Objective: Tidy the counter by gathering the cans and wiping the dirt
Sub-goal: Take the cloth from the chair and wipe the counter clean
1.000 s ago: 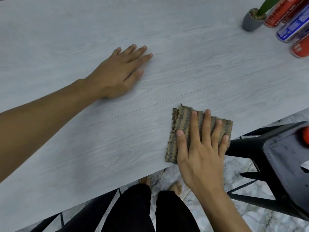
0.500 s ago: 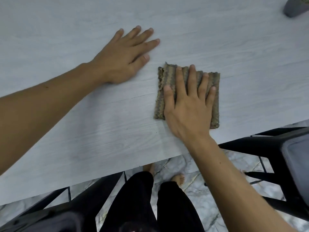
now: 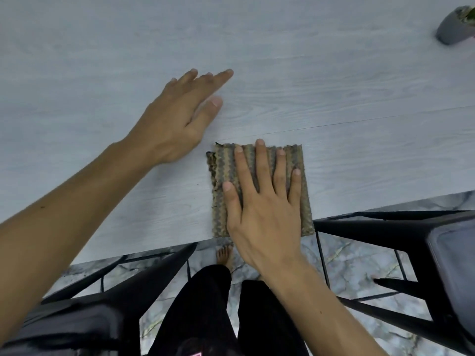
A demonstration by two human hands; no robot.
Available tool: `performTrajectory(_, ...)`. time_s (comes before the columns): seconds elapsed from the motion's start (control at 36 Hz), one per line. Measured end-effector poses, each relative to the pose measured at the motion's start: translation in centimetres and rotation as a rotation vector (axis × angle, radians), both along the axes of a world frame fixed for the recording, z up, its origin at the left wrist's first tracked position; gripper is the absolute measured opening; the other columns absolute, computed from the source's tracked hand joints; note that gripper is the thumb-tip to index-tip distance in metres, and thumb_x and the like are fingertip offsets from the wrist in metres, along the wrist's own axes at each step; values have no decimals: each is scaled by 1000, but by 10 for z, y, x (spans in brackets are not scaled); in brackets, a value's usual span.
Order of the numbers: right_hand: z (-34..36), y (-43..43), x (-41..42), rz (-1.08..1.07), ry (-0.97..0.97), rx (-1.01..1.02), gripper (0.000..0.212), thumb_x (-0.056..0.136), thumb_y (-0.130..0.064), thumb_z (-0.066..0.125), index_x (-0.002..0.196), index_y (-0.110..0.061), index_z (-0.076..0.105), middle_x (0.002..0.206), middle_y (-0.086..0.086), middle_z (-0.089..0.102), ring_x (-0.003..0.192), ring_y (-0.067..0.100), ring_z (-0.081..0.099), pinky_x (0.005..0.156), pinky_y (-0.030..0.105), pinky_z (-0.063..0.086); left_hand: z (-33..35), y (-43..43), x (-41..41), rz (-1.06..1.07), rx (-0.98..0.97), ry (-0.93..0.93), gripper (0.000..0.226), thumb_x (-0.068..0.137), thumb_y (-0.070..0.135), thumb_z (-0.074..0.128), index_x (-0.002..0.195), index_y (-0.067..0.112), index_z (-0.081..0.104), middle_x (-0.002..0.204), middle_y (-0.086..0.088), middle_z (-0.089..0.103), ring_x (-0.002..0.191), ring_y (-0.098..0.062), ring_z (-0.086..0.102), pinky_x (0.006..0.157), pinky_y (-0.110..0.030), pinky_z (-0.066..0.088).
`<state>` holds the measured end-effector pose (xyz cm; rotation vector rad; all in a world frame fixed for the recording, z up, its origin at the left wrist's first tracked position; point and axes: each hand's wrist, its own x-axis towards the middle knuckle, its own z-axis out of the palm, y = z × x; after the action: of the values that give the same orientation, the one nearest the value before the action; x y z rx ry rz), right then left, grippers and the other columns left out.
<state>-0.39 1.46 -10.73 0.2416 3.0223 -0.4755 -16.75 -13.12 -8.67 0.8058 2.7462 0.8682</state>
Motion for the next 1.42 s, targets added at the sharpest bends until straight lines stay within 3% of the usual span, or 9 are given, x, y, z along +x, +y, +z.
performTrajectory(0.22,17,15,26,58,-39,-188,59,108,-57,13,162,-42,-4,171,-8,-17,155,16,-26,126,44,-13,14,-16,81,170,-34,30,51,106,51,35,156,42,33,129,3,65,119,-20,54,92,-34,41)
performTrajectory(0.33,40,50,30,-3,26,-330,58,108,-52,27,162,-40,12,172,-4,7,158,14,0,127,41,7,24,-16,119,295,-49,8,51,100,57,40,149,48,37,100,20,64,87,-9,60,70,-32,45)
performTrajectory(0.44,52,93,33,-114,-25,-369,57,104,-47,46,158,-39,29,144,-2,52,131,18,42,99,32,36,30,-12,149,340,-45,-116,45,98,62,42,143,55,42,108,23,65,97,-7,61,79,-35,48)
performTrajectory(0.56,57,109,35,-102,-135,-431,54,100,-47,55,152,-43,40,124,-7,58,108,13,57,82,27,41,33,-3,163,310,-123,-146,47,97,67,39,141,53,48,122,20,61,114,-9,51,86,-31,37)
performTrajectory(0.89,47,98,29,-54,-171,-454,49,94,-27,72,140,-38,59,113,-2,52,83,-1,53,66,6,33,29,18,167,280,-142,-269,57,85,55,68,139,35,61,124,11,55,116,-10,52,90,-26,38)
performTrajectory(1.03,40,97,26,-83,-127,-509,41,91,-14,73,128,-30,68,98,-4,55,78,5,48,74,23,38,24,26,163,402,-38,-265,38,82,43,81,118,36,73,106,15,64,93,2,59,74,-12,39)
performTrajectory(1.11,38,97,25,-107,-105,-544,34,90,-8,72,119,-27,73,86,-12,55,73,4,55,73,32,52,22,29,162,479,69,-285,27,79,37,86,104,39,77,95,20,68,87,6,63,80,-18,50)
performTrajectory(1.22,38,100,25,-121,-79,-578,28,93,-8,70,113,-27,75,82,-12,58,65,-3,56,62,9,45,20,30,161,564,185,-310,20,76,29,89,91,37,78,90,14,75,80,3,70,76,-17,56)
performTrajectory(1.42,41,103,26,-160,-93,-752,27,95,-6,68,111,-27,75,85,-9,57,60,0,54,54,11,44,18,21,160,626,276,-414,19,75,24,91,86,34,80,83,11,77,74,1,73,66,-9,51)
